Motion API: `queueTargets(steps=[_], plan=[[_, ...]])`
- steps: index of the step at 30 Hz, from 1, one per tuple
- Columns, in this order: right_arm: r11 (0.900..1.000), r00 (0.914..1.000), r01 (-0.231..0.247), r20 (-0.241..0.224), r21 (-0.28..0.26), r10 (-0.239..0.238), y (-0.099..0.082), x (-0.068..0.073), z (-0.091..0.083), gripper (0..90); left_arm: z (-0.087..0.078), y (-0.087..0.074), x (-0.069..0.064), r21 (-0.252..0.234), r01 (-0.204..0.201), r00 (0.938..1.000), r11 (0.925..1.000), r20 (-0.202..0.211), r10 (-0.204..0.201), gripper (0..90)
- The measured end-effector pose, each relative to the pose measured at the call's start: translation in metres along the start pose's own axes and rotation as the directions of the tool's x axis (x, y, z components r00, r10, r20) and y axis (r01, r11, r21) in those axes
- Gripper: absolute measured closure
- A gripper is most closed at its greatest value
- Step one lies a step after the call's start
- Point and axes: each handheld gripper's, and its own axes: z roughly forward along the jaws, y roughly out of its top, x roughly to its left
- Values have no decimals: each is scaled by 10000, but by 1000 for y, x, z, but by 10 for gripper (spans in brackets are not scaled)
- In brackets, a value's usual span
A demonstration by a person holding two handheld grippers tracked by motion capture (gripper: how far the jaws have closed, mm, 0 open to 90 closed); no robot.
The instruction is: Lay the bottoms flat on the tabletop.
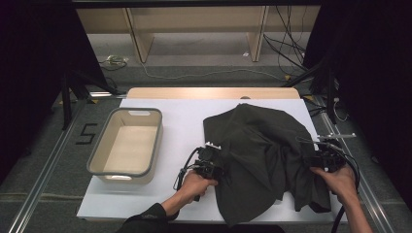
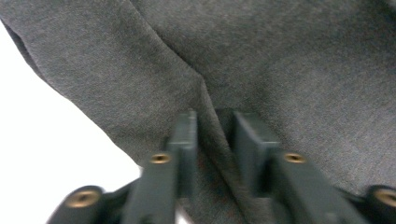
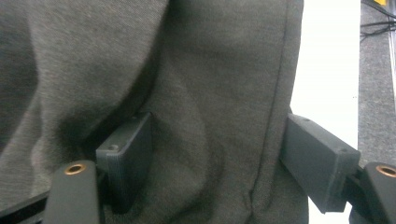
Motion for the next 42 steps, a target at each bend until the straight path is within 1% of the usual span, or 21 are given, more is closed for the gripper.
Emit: queueTargets(steps=[1,2,4,6,7,8,10,12,14,16,19,21,23,25,27,30,32,35,37,40,42], plan=[[10000,10000,22,43,61,-22,0,0,1,268,0,0,0,-73,40,10000,10000,-3,-40,852],[9999,9999,57,121,126,-58,-1,-1,3,267,0,0,2,-70,-20,10000,10000,56,20,872],[9994,9998,-46,189,329,39,-1,-3,6,267,-2,-1,5,-121,39,9998,9999,191,-36,879],[9986,9997,-191,167,497,183,-3,-7,9,269,-4,-1,6,-177,11,9996,9998,273,-6,881],[9978,9995,-250,201,619,238,-4,-9,11,275,-6,0,7,-160,-126,9995,9998,272,130,881],[9969,9996,-263,154,737,252,-5,-10,12,289,-8,0,7,-230,-159,9996,9996,250,164,881],[9960,9997,-254,6,855,254,-6,-11,14,359,-13,0,9,-330,-295,9991,9990,282,304,881],[9962,9999,-120,-56,862,125,-6,-9,13,437,-21,0,11,-421,-587,9979,9974,240,597,881],[9957,10000,6,-77,931,1,-7,-6,13,505,-29,0,14,-552,-696,9973,9960,203,708,883],[9951,9997,76,-225,989,-54,-8,-4,13,590,-38,0,17,-786,-677,9974,9946,182,693,883],[9930,9985,245,-520,1153,-186,-9,1,12,745,-47,3,21,-1034,-638,9978,9926,119,654,883],[9907,9978,417,-567,1298,-345,-10,6,11,812,-51,4,23,-1140,-585,9980,9918,159,607,884],[9879,9967,551,-678,1450,-457,-10,12,10,832,-56,5,25,-1207,-574,9981,9910,151,596,884],[9857,9942,662,-940,1552,-520,-12,16,8,837,-61,6,30,-1280,-566,9982,9901,133,588,884],[9838,9903,735,-1286,1634,-527,-15,22,5,838,-66,6,34,-1367,-473,9987,9895,136,496,884],[9786,9848,1011,-1576,1794,-729,-19,35,0,839,-75,7,42,-1525,-414,9990,9874,101,434,884],[9757,9791,1221,-1830,1820,-884,-21,43,-3,839,-80,7,47,-1644,-255,9996,9861,110,277,884],[9716,9739,1504,-1966,1827,-1138,-26,56,-8,839,-86,6,52,-1697,-181,9996,9853,164,212,884],[9692,9700,1701,-2039,1782,-1328,-30,63,-13,839,-90,4,54,-1696,-204,9996,9853,158,234,884],[9676,9658,1879,-2109,1688,-1508,-35,67,-21,838,-95,-1,56,-1641,-303,9992,9860,201,341,884],[9679,9689,1885,-1922,1665,-1556,-37,68,-24,836,-96,-4,55,-1586,-364,9990,9867,216,403,884]])
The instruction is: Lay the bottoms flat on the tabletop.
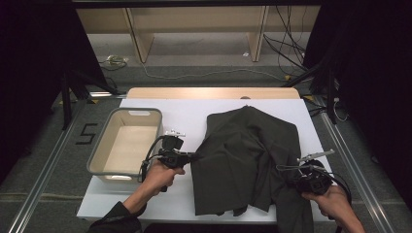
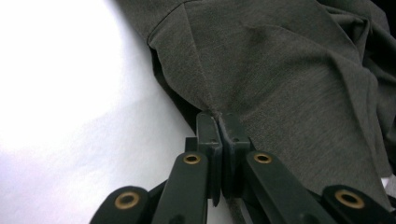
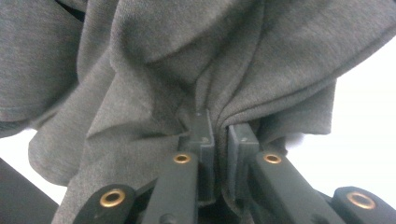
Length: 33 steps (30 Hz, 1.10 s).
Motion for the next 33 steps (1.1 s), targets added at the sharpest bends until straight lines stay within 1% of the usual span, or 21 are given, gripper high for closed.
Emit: queueTargets(steps=[2,3,4,5,9,11,14,16,18,20,21,23,24,25,26,28,29,30,31,32,33], plan=[[9996,9970,265,732,57,-268,-1,0,-2,835,0,-4,0,102,-65,10000,9999,46,65,884],[9990,9906,399,1304,184,-420,-1,0,-2,835,1,-6,-1,151,-96,9999,9998,62,95,883],[9979,9818,563,1798,328,-613,-1,0,-2,836,2,-7,-2,247,-148,9998,9996,119,145,883],[9973,9759,609,2074,410,-681,-1,-1,-1,836,4,-9,-3,299,-184,9997,9994,153,179,883],[9983,9675,372,2484,456,-474,-3,-13,-4,838,10,-15,-7,660,-457,9986,9968,285,439,881],[9987,9583,193,2840,479,-321,-6,-20,-5,839,15,-18,-11,755,-541,9978,9957,421,510,879],[9985,9447,-82,3277,540,-100,-9,-34,-6,839,21,-21,-16,983,-802,9959,9919,505,755,875],[9982,9360,-250,3520,544,42,-11,-42,-6,839,22,-21,-17,1001,-911,9947,9908,572,857,869],[9979,9285,-252,3713,605,9,-11,-45,-5,839,22,-20,-17,915,-872,9947,9920,616,817,823],[9978,9194,-156,3933,639,-108,-10,-44,-4,838,21,-18,-14,852,-702,9963,9939,551,656,729],[9976,9170,-127,3986,683,-156,-10,-44,-4,835,20,-17,-13,777,-638,9970,9949,495,600,682],[9976,9154,-137,4023,683,-150,-9,-43,-3,809,20,-14,-10,694,-537,9984,9961,227,522,584],[9980,9177,-208,3973,593,-45,-8,-43,-3,776,21,-13,-10,700,-408,9991,9967,100,402,528],[9986,9218,-280,3876,444,86,-7,-43,-5,711,22,-12,-8,707,-325,9995,9970,-12,327,493],[9992,9247,-326,3801,240,210,-6,-44,-6,624,24,-11,-7,683,-189,9998,9975,-105,197,463],[9987,9255,-444,3753,-239,502,-3,-44,-10,516,29,-10,-4,737,-91,9993,9972,-346,117,436],[9980,9238,-431,3786,-456,572,-2,-44,-11,472,31,-9,-3,717,97,9994,9974,-350,-72,424],[9968,9242,-360,3772,-709,602,0,-44,-12,447,33,-7,-3,772,247,9992,9967,-327,-222,412],[9952,9263,-370,3705,-909,683,2,-44,-14,423,36,-6,-3,786,348,9990,9963,-323,-324,400],[9925,9307,-429,3567,-1143,813,5,-46,-15,401,39,-5,-4,784,423,9984,9960,-396,-392,385],[9885,9377,-469,3348,-1441,933,7,-48,-17,393,42,-4,-5,826,312,9984,9961,-487,-272,366]])
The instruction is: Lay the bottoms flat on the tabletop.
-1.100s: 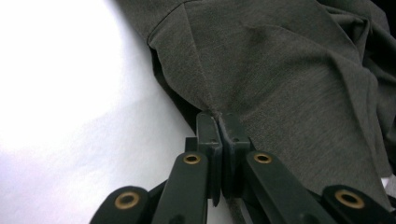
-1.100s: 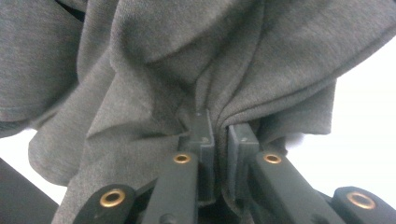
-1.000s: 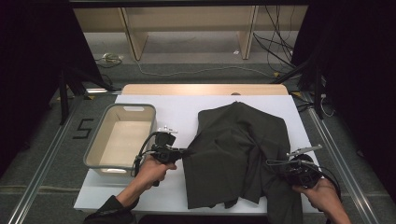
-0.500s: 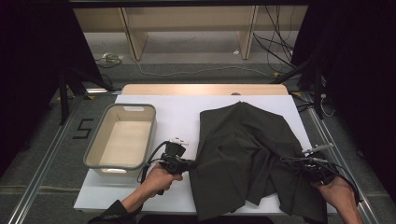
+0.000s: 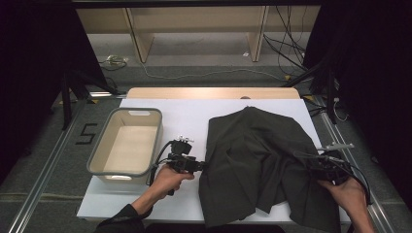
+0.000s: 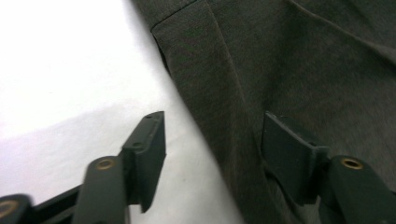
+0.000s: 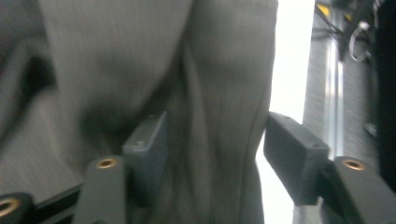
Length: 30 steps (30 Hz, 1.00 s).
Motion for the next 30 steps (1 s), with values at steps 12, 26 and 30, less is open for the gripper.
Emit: queueTargets(steps=[12,26,30], plan=[[9877,9788,-1461,-1533,-560,1361,25,-14,7,338,32,7,-6,771,228,9997,9968,-107,-220,289],[9826,9715,-1847,-1475,209,1858,32,-37,49,269,47,9,-17,743,34,9995,9972,-314,-11,262],[9813,9689,-1846,-1570,543,1910,30,-39,60,254,49,9,-16,573,-200,9998,9982,-38,203,345]])
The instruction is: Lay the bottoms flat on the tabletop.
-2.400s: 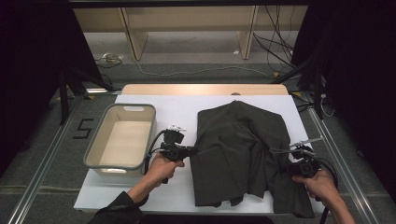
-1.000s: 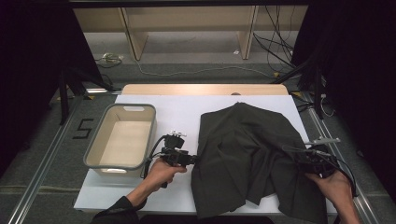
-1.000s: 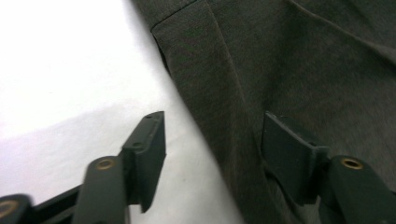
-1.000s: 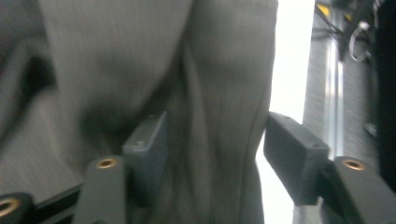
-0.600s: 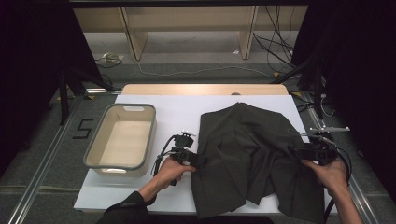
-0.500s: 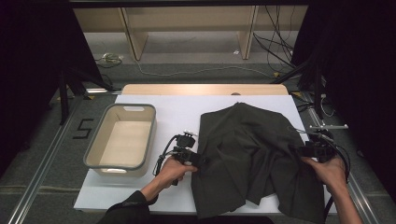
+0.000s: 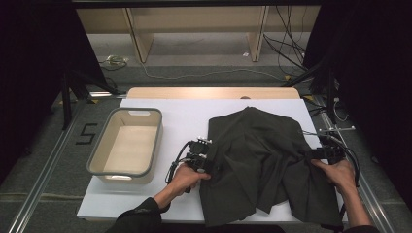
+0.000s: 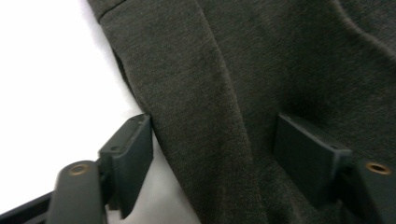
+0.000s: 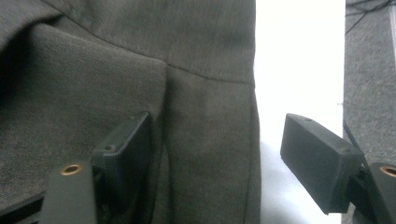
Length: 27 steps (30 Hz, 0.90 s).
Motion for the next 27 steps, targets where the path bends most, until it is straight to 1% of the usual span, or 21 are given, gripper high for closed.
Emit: queueTargets(steps=[1,2,3,4,5,6,7,8,9,10,11,12,13,15,16,17,18,20,22,24,27], plan=[[9999,10000,13,4,113,-13,-1,0,2,252,0,0,1,-27,1,10000,10000,71,-1,411],[9998,10000,10,3,197,-10,-1,0,5,252,0,0,1,-13,-60,10000,10000,42,60,476],[9996,10000,42,5,277,-42,-1,0,6,253,-1,1,1,44,-132,9999,9999,111,132,559],[9994,10000,26,-41,343,-25,-2,0,8,254,-2,1,2,121,-113,9995,9999,282,110,643],[9991,10000,20,-96,418,-16,-2,0,9,256,-2,1,2,102,-75,9991,9999,408,71,733],[9986,9998,-25,-171,532,35,-3,0,10,258,-3,0,3,134,-152,9990,9998,417,147,807],[9976,9992,-144,-367,679,169,-4,-1,12,260,-3,0,3,114,-214,9988,9997,436,209,851],[9970,9983,-279,-494,717,315,-6,-2,13,264,-4,-1,2,97,-297,9985,9995,470,292,862],[9970,9981,-325,-497,699,360,-6,-2,12,284,-5,-1,2,107,-418,9979,9991,507,412,866],[9966,9982,-336,-475,758,372,-6,-2,11,328,-7,-1,2,29,-427,9977,9991,529,425,868],[9966,9981,-309,-505,763,348,-8,-1,10,398,-9,-1,2,-46,-475,9972,9989,574,477,870],[9965,9979,-280,-567,785,325,-9,1,8,509,-12,0,2,-72,-554,9967,9984,597,557,871],[9965,9973,-173,-703,817,231,-12,2,7,607,-15,-1,1,-171,-515,9966,9985,639,525,871],[9959,9968,-44,-794,902,116,-16,5,5,748,-21,-2,3,-298,-599,9957,9978,686,618,872],[9947,9937,-138,-1094,1023,250,-18,6,4,793,-26,-2,4,-292,-677,9952,9973,685,696,872],[9937,9896,-98,-1419,1120,258,-21,8,3,810,-30,-3,6,-347,-709,9948,9969,702,732,873],[9925,9886,-10,-1491,1221,193,-23,12,1,833,-33,-4,8,-416,-666,9950,9969,715,695,872],[9891,9820,375,-1887,1427,-100,-27,21,-2,841,-41,-6,13,-538,-533,9957,9971,723,571,873],[9851,9840,676,-1735,1585,-396,-31,33,-4,843,-49,-7,18,-609,-474,9955,9970,788,522,873],[9829,9847,790,-1669,1661,-510,-34,41,-7,845,-56,-9,20,-673,-514,9950,9964,822,569,873],[9812,9807,959,-1844,1674,-644,-42,47,-12,846,-66,-13,22,-693,-664,9937,9954,862,723,873]])
